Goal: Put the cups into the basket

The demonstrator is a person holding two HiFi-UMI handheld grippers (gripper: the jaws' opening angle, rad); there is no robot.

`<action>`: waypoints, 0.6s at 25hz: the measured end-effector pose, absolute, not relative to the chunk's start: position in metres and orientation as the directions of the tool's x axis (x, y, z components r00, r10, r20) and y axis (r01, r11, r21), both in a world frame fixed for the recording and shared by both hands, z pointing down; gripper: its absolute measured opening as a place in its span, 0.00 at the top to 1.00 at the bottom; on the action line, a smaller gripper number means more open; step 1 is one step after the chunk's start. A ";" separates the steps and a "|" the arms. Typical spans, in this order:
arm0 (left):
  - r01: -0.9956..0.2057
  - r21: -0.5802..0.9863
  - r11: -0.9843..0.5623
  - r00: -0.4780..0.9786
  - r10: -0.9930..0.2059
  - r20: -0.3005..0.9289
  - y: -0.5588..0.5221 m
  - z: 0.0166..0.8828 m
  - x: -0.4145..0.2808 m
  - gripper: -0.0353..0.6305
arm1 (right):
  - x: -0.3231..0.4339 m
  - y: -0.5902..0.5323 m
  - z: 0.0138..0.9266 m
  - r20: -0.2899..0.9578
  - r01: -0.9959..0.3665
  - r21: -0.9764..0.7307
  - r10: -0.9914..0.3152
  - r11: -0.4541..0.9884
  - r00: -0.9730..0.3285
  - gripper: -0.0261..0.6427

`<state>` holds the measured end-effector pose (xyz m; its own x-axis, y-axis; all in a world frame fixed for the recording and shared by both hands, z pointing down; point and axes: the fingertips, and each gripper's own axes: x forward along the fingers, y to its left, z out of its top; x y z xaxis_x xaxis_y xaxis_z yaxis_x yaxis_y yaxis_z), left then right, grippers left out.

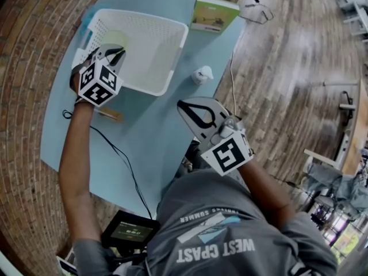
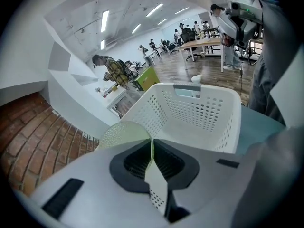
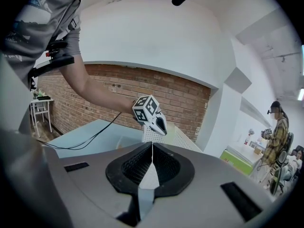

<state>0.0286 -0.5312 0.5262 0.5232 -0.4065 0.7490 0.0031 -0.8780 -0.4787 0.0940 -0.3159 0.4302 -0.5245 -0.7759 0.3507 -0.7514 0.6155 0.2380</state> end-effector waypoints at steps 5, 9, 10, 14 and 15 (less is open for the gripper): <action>0.027 -0.444 -0.895 0.508 -0.370 0.778 -0.538 0.543 0.034 0.92 | 0.098 -0.321 0.436 0.360 -0.758 0.232 -0.778 0.610 -0.515 0.94; 0.040 -0.421 -0.906 0.499 -0.347 0.794 -0.544 0.553 0.040 0.92 | 0.100 -0.326 0.440 0.367 -0.760 0.230 -0.777 0.608 -0.511 0.94; 0.044 -0.414 -0.909 0.495 -0.339 0.800 -0.545 0.556 0.041 0.92 | 0.100 -0.327 0.441 0.369 -0.761 0.228 -0.777 0.608 -0.510 0.94; 0.075 -0.383 -0.921 0.472 -0.305 0.827 -0.546 0.566 0.045 0.92 | 0.101 -0.330 0.445 0.375 -0.764 0.225 -0.777 0.605 -0.505 0.94; 0.078 -0.372 -0.925 0.469 -0.295 0.832 -0.546 0.568 0.046 0.92 | 0.101 -0.330 0.445 0.377 -0.765 0.224 -0.778 0.604 -0.503 0.94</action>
